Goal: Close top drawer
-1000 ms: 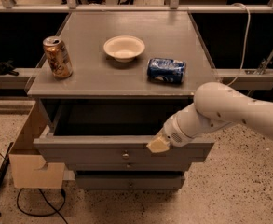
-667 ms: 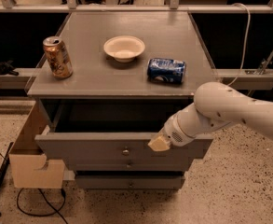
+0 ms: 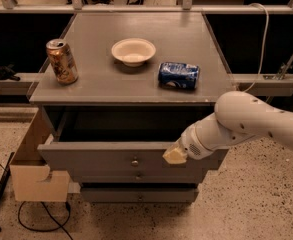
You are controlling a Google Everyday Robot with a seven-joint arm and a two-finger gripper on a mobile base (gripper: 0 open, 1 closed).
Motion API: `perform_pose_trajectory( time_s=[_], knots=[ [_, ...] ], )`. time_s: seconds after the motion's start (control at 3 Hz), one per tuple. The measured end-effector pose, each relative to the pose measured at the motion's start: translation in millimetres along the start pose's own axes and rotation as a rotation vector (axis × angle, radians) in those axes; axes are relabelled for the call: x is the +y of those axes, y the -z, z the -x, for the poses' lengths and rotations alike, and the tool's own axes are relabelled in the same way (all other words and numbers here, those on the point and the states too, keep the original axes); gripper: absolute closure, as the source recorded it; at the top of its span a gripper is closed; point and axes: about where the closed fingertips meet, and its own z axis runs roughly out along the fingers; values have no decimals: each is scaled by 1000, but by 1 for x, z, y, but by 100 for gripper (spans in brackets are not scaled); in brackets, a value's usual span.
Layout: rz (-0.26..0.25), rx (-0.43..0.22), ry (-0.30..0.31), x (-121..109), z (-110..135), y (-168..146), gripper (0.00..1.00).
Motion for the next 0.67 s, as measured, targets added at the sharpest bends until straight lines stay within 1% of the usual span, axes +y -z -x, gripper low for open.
perform_pose_trajectory(
  time_s=[0.33,0.67],
  knots=[
    [0,0,0,0,0,0,55],
    [0,0,0,0,0,0,24]
  ],
)
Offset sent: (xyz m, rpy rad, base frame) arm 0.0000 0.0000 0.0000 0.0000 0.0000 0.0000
